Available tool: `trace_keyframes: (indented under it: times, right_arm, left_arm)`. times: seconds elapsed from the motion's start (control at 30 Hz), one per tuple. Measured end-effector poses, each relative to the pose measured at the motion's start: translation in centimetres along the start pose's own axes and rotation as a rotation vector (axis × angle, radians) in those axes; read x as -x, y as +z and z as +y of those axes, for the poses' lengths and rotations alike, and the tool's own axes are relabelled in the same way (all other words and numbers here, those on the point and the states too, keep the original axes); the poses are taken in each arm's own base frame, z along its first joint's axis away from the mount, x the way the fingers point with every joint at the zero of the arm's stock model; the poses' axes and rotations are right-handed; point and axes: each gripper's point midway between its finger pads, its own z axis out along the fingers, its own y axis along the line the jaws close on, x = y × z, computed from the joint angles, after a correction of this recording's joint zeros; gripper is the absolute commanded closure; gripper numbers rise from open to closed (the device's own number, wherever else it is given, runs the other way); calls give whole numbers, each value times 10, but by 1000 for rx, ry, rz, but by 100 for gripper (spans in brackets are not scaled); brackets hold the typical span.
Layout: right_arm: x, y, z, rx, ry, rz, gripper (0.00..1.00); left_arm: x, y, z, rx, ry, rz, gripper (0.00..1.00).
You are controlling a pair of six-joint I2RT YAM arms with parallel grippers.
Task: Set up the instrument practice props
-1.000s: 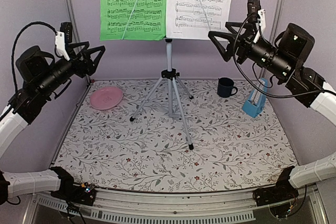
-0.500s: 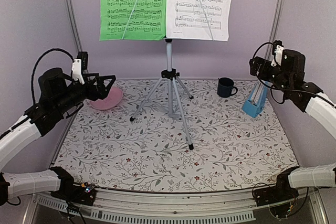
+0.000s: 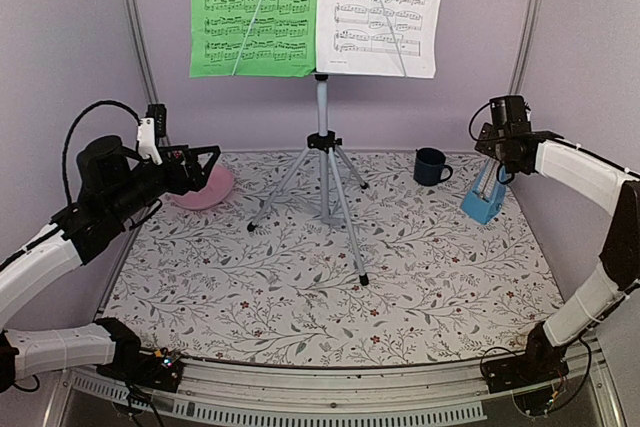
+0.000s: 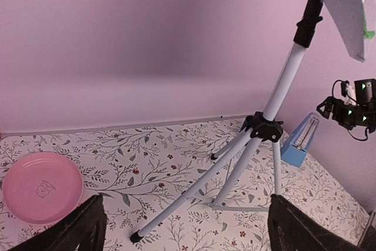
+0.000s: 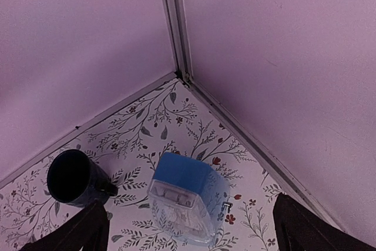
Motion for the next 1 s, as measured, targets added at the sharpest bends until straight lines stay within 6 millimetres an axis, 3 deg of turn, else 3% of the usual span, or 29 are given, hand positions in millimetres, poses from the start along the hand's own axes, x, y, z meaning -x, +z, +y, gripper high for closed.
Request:
trace_keyframes:
  times: [0.2,0.4,0.7,1.0]
  right_arm:
    - [-9,40,-14,-103,21,25,1]
    - [-34,72,-13,-138,-4,69,1]
    - [-59,99,-6,-157,-15,98,2]
    - [-74,107,-8,-176,6,119,19]
  left_arm:
    - [2,0,-1,-3,0,-10,4]
    - [-2,1,1,-1,1,-3,5]
    - [-8,1,1,-4,-9,8,4]
    - [-7,0,0,-8,-16,3,5]
